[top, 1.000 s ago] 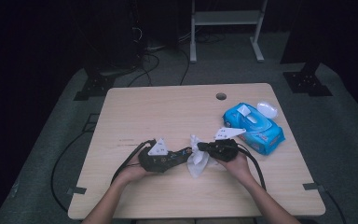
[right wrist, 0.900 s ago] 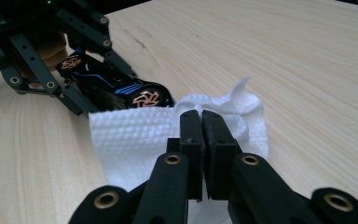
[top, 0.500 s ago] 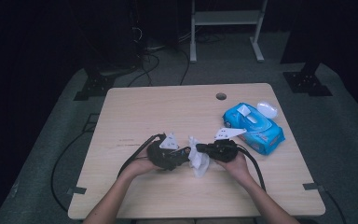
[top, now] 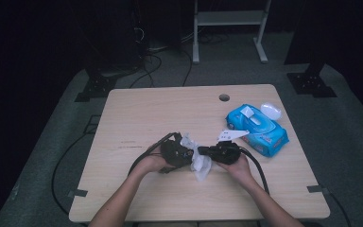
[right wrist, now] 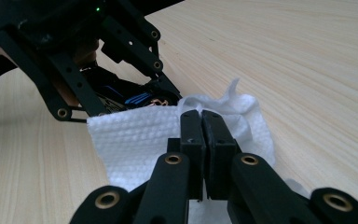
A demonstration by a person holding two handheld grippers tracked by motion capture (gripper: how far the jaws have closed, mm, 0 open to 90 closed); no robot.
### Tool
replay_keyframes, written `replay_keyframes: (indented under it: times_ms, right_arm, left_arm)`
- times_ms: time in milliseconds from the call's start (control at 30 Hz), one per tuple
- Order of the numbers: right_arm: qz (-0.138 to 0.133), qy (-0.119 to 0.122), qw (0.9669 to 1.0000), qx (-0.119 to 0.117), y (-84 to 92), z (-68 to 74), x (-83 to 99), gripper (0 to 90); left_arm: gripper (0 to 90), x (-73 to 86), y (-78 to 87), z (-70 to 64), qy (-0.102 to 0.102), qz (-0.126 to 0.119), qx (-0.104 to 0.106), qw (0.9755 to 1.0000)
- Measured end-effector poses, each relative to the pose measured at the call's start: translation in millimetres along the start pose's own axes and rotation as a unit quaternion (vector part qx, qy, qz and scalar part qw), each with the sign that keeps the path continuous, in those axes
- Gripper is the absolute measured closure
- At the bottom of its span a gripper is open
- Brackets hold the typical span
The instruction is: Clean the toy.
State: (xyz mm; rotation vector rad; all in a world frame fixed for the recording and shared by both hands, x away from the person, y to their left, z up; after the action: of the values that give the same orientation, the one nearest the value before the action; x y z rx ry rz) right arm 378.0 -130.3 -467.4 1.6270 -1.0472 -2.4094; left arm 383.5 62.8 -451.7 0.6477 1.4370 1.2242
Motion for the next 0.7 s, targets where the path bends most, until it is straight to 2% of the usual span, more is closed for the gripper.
replay_keyframes:
  times_ms: [33,100,133,167,267,333,367,433,500,533,567,600,633,700]
  right_arm:
    - [-0.001,0.000,1.0000,0.000,0.2,-0.2,0.0,87.2]
    - [-0.005,-0.004,1.0000,-0.003,1.1,-0.8,-0.7,87.5]
    - [-0.009,-0.009,0.9999,-0.008,1.5,-1.5,-1.0,87.5]
    - [-0.015,-0.015,0.9997,-0.016,1.7,-2.0,-1.4,87.5]
    - [-0.026,-0.022,0.9990,-0.029,4.4,-0.7,-4.2,87.5]
    - [-0.026,-0.016,0.9992,-0.026,6.0,0.7,-6.1,87.5]
    - [-0.023,-0.015,0.9994,-0.023,5.7,0.3,-6.2,87.4]
    - [-0.020,-0.016,0.9995,-0.018,4.6,-1.1,-5.0,87.5]
    - [-0.015,-0.017,0.9996,-0.014,3.1,-2.9,-2.5,87.5]
    - [-0.012,-0.019,0.9997,-0.012,2.9,-2.9,-1.8,87.4]
    - [-0.012,-0.019,0.9997,-0.012,2.9,-2.9,-1.8,87.4]
    - [-0.011,-0.020,0.9997,-0.011,3.0,-3.2,-1.5,87.4]
    - [-0.011,-0.020,0.9997,-0.010,3.3,-4.0,-1.1,87.5]
    - [-0.011,-0.019,0.9997,-0.010,3.4,-4.2,-1.0,87.5]
  left_arm:
    - [58.8,-0.4,0.5,-0.7,-0.003,0.000,-0.007,1.0000]
    - [62.2,-0.6,4.0,-1.4,-0.006,-0.019,-0.006,0.9998]
    - [62.9,-0.6,4.0,-1.4,-0.006,-0.019,-0.006,0.9998]
    - [63.3,0.6,6.6,-1.4,-0.006,-0.034,-0.007,0.9994]
    - [63.5,3.9,7.4,-1.0,-0.004,-0.046,-0.003,0.9989]
    - [63.3,4.1,7.3,-0.7,-0.004,-0.034,0.004,0.9994]
    - [62.9,2.3,8.1,-0.4,-0.004,-0.022,-0.007,0.9997]
    - [59.7,1.3,8.2,-0.2,-0.005,-0.017,-0.007,0.9998]
    - [50.4,-1.7,6.2,0.5,0.001,0.001,-0.003,1.0000]
    - [49.7,-2.4,4.2,0.9,-0.002,0.013,-0.001,0.9999]
    - [49.5,-2.4,4.2,0.9,-0.002,0.013,-0.001,0.9999]
    - [49.5,-2.8,1.5,1.3,-0.005,0.024,0.000,0.9997]
    - [51.0,-3.1,-2.0,0.7,-0.007,0.034,0.007,0.9994]
    - [56.4,-3.6,-3.1,0.2,-0.007,0.039,0.005,0.9992]
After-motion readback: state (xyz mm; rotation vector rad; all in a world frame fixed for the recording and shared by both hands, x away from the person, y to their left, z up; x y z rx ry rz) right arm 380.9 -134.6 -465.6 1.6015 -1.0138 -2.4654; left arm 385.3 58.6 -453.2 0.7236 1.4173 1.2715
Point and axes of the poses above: each handheld gripper's, and its own axes: y roughly backward along the jaws, x roughly out of its underside, z roughly to its left, the point moved 2 cm from there along -y, roughly forward along the jaws, and after that the axes turned 8 degrees about z, right-handed, at the moved point
